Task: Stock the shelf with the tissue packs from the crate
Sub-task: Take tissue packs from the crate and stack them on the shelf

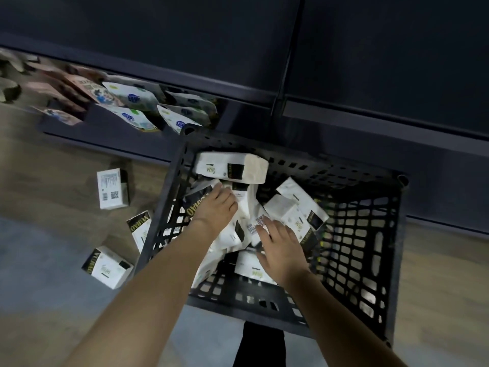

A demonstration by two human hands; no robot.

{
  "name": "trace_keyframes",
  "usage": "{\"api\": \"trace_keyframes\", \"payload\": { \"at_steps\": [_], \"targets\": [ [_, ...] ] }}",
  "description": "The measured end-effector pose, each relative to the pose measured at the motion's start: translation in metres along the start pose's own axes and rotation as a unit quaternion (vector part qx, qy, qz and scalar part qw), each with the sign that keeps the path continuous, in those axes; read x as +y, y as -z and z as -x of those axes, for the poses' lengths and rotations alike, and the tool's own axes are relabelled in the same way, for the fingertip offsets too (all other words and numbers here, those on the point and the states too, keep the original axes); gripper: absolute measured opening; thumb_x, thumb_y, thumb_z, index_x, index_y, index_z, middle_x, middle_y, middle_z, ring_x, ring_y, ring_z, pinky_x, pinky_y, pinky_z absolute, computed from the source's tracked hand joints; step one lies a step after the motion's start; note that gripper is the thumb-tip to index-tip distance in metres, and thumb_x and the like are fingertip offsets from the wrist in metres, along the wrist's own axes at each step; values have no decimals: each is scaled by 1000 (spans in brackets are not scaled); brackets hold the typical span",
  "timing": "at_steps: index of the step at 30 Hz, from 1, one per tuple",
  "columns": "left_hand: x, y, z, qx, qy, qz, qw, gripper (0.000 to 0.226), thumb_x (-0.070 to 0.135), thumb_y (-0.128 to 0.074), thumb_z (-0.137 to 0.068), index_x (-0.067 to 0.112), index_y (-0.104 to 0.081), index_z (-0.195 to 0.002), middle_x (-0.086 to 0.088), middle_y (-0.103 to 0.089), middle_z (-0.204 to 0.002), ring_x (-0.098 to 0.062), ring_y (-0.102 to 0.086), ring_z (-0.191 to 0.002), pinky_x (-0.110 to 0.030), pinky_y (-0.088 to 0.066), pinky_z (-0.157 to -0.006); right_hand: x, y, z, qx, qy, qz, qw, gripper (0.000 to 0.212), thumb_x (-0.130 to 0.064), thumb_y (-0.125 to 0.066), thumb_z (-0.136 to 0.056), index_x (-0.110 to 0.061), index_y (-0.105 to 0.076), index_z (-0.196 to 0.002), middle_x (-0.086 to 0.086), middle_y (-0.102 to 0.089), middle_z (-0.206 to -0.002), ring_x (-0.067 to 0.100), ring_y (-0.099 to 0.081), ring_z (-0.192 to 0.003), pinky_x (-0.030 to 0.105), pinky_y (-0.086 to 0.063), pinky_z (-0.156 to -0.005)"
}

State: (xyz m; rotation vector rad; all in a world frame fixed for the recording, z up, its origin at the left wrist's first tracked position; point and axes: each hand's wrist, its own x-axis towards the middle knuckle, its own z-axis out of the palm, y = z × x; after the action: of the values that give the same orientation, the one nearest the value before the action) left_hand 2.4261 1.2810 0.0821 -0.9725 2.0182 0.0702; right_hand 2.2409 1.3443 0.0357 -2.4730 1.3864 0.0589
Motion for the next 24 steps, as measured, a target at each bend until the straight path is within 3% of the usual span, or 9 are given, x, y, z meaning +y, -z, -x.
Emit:
{"api": "trace_keyframes", "payload": {
  "at_steps": [7, 14, 21, 24],
  "targets": [
    [0, 3, -14, -9, -23, -45, 999, 47, 14, -41, -96, 4, -28, -140, -16, -30, -141, -36, -26, -133, -53, -2, -115, 2, -5, -5, 0, -11, -7, 1000, 69, -32, -85, -54, -11, -61, -115, 12, -60, -120, 29, -60, -105, 41, -52, -85],
    [2, -4, -16, 17, -25, -56, 998, 43, 17, -40, -98, 7, -31, -139, -16, -30, -142, -36, -23, -135, -51, -5, -114, -3, -3, -8, -9, -16, -6, 1000, 67, -30, -83, -56, -9, -62, -116, 14, -59, -121, 31, -59, -107, 45, -52, -86],
    [5, 5, 14, 46, -12, 59, 997, 55, 8, -51, -90, 3, -25, -138, -14, -40, -135, -34, -35, -128, -49, -2, -116, -4, 25, 0, 12, -22, 1, 1000, 69, -26, -84, -52, -10, -62, -115, 13, -60, -120, 31, -61, -104, 43, -52, -85],
    [10, 31, 33, 65, 4, 105, 992, 57, 17, -55, -90, 3, -26, -138, -13, -41, -134, -33, -36, -126, -49, -6, -115, -5, 54, 10, 17, -36, 15, 999, 76, -34, -88, -47, -10, -64, -114, 12, -61, -119, 29, -62, -103, 43, -52, -85]
  ]
}}
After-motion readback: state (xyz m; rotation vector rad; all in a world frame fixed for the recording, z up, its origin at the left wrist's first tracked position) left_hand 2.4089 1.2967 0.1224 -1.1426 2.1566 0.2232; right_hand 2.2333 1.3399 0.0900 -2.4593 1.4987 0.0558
